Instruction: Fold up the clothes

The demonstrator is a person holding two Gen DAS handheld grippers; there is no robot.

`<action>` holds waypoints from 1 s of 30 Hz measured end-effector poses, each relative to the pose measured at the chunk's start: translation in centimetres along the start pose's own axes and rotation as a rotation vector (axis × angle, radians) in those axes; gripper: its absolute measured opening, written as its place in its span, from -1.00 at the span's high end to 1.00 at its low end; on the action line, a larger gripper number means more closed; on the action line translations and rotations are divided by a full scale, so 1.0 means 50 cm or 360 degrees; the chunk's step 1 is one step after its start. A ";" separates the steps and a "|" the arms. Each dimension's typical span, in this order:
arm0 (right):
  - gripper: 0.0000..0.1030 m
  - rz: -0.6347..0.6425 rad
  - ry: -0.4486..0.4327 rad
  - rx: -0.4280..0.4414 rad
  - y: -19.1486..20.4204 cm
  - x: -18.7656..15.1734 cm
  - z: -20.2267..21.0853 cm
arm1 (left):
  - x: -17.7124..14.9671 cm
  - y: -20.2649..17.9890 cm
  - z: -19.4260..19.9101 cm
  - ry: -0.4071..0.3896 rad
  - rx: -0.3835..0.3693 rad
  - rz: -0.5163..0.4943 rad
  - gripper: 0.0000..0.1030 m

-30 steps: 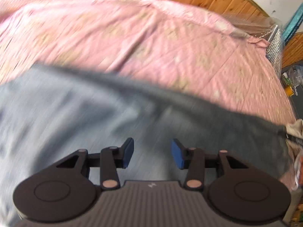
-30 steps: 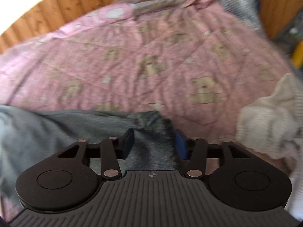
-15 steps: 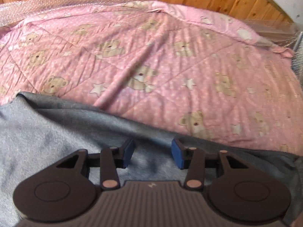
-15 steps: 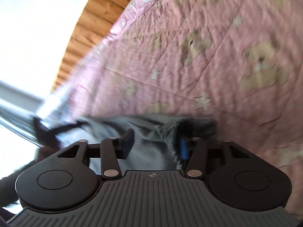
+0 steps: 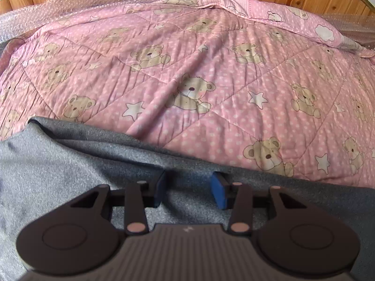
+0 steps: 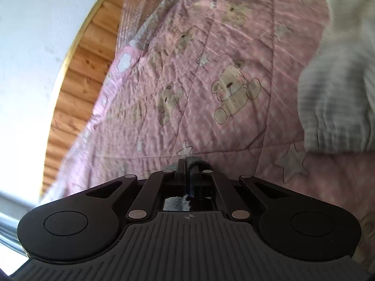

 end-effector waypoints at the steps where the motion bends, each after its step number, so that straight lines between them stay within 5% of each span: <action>1: 1.00 0.0044 0.0007 -0.0027 0.008 0.002 0.001 | 0.000 0.000 0.002 0.0001 0.0002 -0.0003 0.18; 2: 0.97 0.0087 0.0000 -0.0080 0.019 0.005 0.015 | -0.003 0.004 0.016 -0.0009 -0.0006 0.0015 0.18; 4: 0.13 0.0191 -0.0063 -0.0225 0.046 0.009 0.056 | -0.013 0.012 0.050 -0.0036 -0.0043 0.0056 0.18; 5: 0.10 0.0256 -0.0122 -0.0282 0.058 0.010 0.081 | -0.025 0.016 0.073 -0.0053 -0.0071 0.0075 0.18; 8: 0.10 0.0452 -0.0298 -0.0443 0.092 0.011 0.158 | -0.077 0.029 0.134 -0.0065 -0.0131 0.0080 0.17; 10: 0.11 0.0703 -0.0288 -0.0421 0.148 -0.015 0.172 | -0.124 0.036 0.164 -0.0058 -0.0166 0.0078 0.14; 13: 0.14 0.1045 0.0034 -0.0257 0.221 -0.101 0.118 | -0.195 0.046 0.166 0.0011 -0.0224 0.0120 0.14; 17: 0.20 0.1269 0.0351 -0.0415 0.176 -0.180 0.043 | -0.275 0.067 0.137 0.0107 -0.0208 0.0182 0.14; 20: 1.00 0.1240 0.0336 -0.0479 0.106 -0.156 0.081 | -0.319 0.082 0.146 0.0083 -0.0243 0.0189 0.14; 21: 1.00 0.1227 0.0352 -0.0510 0.104 -0.147 0.087 | -0.327 0.084 0.152 0.0096 -0.0251 0.0183 0.14; 23: 1.00 0.1206 0.0386 -0.0574 0.105 -0.130 0.099 | -0.337 0.090 0.164 0.0121 -0.0269 0.0169 0.14; 27: 0.18 0.1380 0.0286 -0.0462 0.256 -0.153 0.083 | -0.322 0.145 0.212 0.0010 -0.0226 0.0216 0.16; 30: 0.15 0.1474 0.0267 -0.0322 0.383 -0.192 0.018 | -0.308 0.229 0.219 -0.0075 -0.0138 0.0360 0.12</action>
Point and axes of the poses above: each gripper's, at about its wrist camera, not at the fingertips, and z roughly against the way its jaws point, y to its left, x to its top, the point moved 3 cm from there along -z, roughly the way its jaws point, and after that the axes turned 1 degree about -x, right-handed, at the moved point
